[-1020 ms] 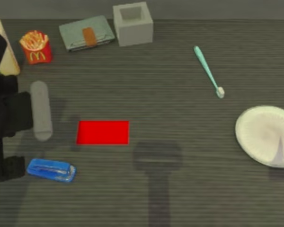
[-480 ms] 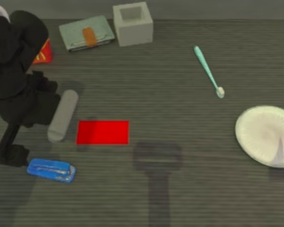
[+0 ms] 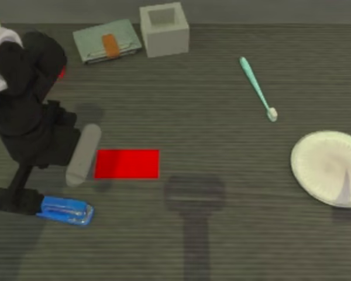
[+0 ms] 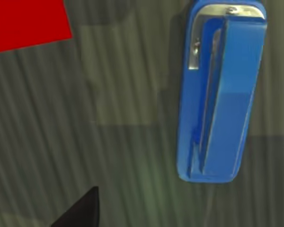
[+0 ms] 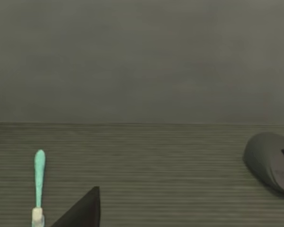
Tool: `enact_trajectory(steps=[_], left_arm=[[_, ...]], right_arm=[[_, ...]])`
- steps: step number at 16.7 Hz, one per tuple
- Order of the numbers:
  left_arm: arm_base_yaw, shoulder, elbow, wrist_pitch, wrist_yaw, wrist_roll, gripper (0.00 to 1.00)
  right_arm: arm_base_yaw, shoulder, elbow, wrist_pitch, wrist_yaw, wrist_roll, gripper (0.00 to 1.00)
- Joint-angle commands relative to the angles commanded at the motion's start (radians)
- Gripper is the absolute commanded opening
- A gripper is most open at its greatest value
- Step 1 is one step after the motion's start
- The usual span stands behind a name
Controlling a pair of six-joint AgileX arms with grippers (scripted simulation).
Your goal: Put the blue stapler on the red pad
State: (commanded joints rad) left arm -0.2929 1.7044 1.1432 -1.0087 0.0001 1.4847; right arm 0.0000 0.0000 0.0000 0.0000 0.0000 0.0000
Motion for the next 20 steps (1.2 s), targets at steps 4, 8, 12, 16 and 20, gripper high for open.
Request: enact_trajectory(steps=[4, 8, 12, 16, 20], left_arm=[[0.001, 0.076, -0.117, 0.204, 0.000, 0.001, 1.00], [0.001, 0.112, -0.171, 0.285, 0.000, 0.004, 1.00], [0.001, 0.112, -0.171, 0.285, 0.000, 0.004, 0.92], [0.001, 0.112, -0.171, 0.285, 0.000, 0.004, 0.62], [0.001, 0.112, -0.171, 0.285, 0.000, 0.004, 0.32]], right_arm=[[0.000, 0.000, 0.000, 0.000, 0.000, 0.000, 1.00], [0.000, 0.000, 0.000, 0.000, 0.000, 0.000, 1.00], [0.000, 0.000, 0.000, 0.000, 0.000, 0.000, 1.00], [0.000, 0.000, 0.000, 0.000, 0.000, 0.000, 1.00], [0.000, 0.000, 0.000, 0.000, 0.000, 0.000, 1.00]])
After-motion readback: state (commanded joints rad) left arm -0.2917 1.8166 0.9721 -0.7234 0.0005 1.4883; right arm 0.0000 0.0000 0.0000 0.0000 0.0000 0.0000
